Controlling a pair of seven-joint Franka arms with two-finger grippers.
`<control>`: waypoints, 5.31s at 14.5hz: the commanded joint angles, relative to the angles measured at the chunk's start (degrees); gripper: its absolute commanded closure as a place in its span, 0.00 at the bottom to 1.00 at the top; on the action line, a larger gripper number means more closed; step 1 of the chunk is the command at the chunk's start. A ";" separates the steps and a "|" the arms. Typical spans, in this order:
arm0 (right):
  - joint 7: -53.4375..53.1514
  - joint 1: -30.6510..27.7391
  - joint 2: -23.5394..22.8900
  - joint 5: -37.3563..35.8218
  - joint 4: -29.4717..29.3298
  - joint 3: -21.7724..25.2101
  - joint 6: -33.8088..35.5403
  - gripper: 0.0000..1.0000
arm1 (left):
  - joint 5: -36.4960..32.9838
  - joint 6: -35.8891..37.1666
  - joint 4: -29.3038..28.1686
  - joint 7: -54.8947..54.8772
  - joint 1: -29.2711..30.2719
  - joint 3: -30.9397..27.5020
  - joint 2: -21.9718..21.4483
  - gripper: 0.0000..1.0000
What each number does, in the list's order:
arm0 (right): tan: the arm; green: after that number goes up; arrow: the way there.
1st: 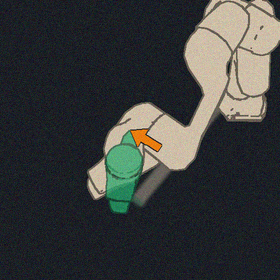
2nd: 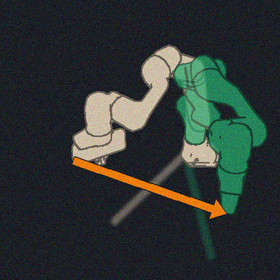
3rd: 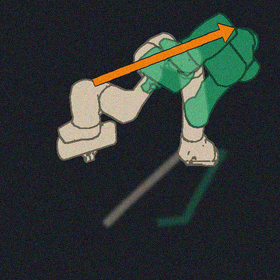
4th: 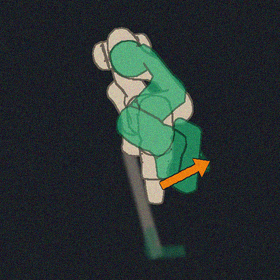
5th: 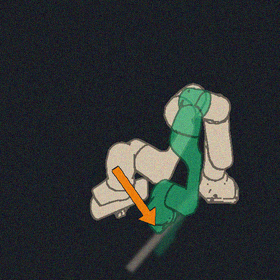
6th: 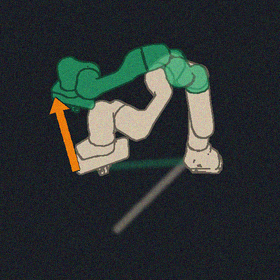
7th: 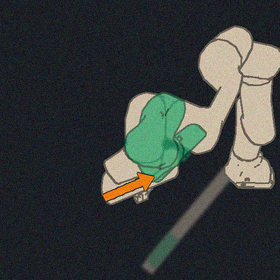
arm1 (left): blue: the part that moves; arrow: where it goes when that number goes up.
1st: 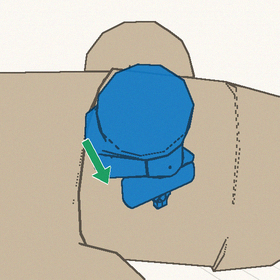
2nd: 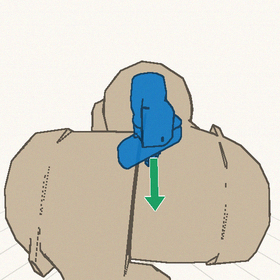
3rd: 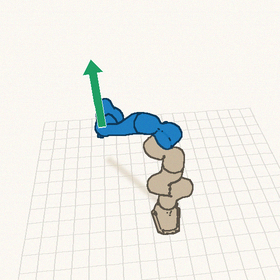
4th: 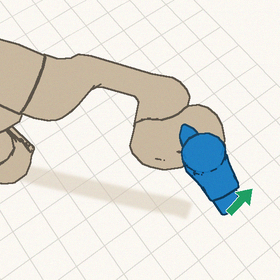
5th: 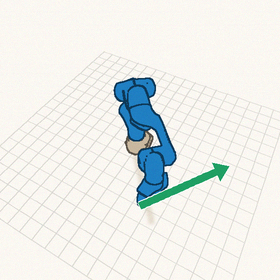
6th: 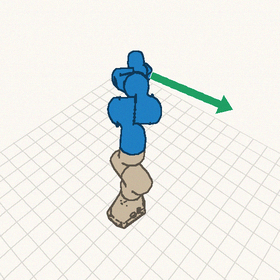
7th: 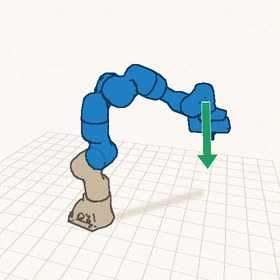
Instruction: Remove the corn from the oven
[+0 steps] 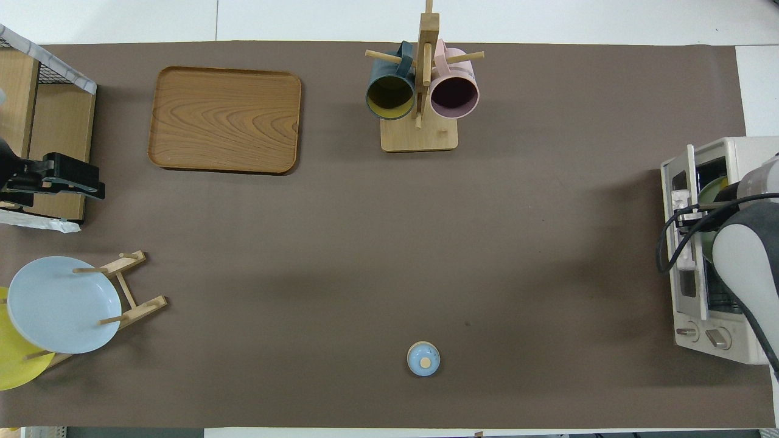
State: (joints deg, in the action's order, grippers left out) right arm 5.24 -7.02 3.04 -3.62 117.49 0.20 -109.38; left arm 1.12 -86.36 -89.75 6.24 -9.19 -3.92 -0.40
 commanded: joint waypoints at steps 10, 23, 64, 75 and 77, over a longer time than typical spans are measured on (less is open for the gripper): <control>-0.75 5.00 -4.81 1.07 8.44 0.15 -15.14 1.00 | -0.24 0.75 -0.34 -0.52 0.66 0.31 -0.30 0.00; -0.58 5.26 -6.03 1.07 15.40 0.15 -24.21 1.00 | -0.16 0.75 -0.52 -0.44 0.57 0.31 -0.39 0.00; 3.20 0.69 -1.90 -3.76 10.65 0.15 -11.82 0.62 | -0.24 0.58 -0.52 -0.35 0.66 0.31 -0.39 0.00; 4.26 4.53 -2.60 -3.76 5.75 -0.55 -3.32 1.00 | -0.16 0.75 -0.52 -0.44 0.66 0.31 -0.39 0.00; 3.64 9.28 -4.18 -3.67 1.01 -0.55 0.29 1.00 | -0.24 0.66 -0.52 -0.44 0.66 0.31 -0.39 0.00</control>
State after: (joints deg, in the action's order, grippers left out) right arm 8.87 -1.69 0.98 -7.13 123.49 0.09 -112.98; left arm 1.12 -85.92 -89.75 6.24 -9.19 -3.92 -0.40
